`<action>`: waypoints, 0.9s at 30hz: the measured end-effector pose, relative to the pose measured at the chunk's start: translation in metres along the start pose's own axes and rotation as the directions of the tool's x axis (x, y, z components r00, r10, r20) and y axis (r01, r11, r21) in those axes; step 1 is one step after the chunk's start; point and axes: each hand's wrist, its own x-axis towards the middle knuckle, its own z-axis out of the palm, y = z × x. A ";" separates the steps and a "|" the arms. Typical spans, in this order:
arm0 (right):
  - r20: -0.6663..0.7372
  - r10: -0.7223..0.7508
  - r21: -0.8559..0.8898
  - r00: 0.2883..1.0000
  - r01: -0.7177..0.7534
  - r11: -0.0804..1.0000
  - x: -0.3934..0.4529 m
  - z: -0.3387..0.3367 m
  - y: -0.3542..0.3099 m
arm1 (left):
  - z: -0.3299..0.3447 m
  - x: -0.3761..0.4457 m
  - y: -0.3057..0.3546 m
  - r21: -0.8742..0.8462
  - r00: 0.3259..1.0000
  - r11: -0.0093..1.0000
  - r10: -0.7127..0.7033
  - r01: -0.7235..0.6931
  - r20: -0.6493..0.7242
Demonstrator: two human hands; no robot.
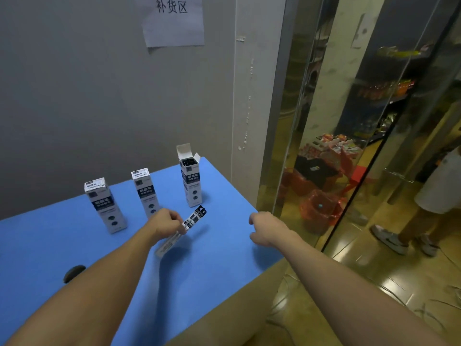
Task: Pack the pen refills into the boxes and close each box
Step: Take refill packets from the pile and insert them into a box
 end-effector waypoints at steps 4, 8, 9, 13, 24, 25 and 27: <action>0.025 -0.042 -0.038 0.999 0.043 0.998 0.045 -0.014 -0.003 | -0.006 0.024 0.006 -0.033 1.000 0.999 -0.005 0.006 0.028; 0.068 -0.070 -0.024 0.995 0.072 0.997 0.090 -0.027 -0.009 | -0.009 0.037 0.008 -0.079 0.999 0.996 -0.031 0.034 0.042; 0.068 -0.079 0.003 0.995 0.079 0.997 0.100 -0.029 -0.012 | -0.010 0.039 0.007 -0.088 0.998 0.995 -0.040 0.043 0.042; 0.074 -0.112 0.153 0.991 0.100 0.983 0.132 -0.033 -0.030 | -0.014 0.042 0.000 -0.116 0.997 0.991 -0.060 0.064 0.040; 0.048 -0.261 0.553 0.964 0.192 0.810 0.201 -0.036 -0.057 | -0.017 0.025 -0.012 -0.329 0.968 0.932 -0.206 0.150 -0.145; 0.054 -0.275 0.584 0.960 0.193 0.789 0.205 -0.037 -0.059 | -0.014 0.022 -0.012 -0.350 0.961 0.923 -0.225 0.156 -0.163; 0.067 -0.300 0.638 0.952 0.190 0.746 0.213 -0.039 -0.064 | -0.010 0.016 -0.010 -0.383 0.941 0.908 -0.264 0.170 -0.210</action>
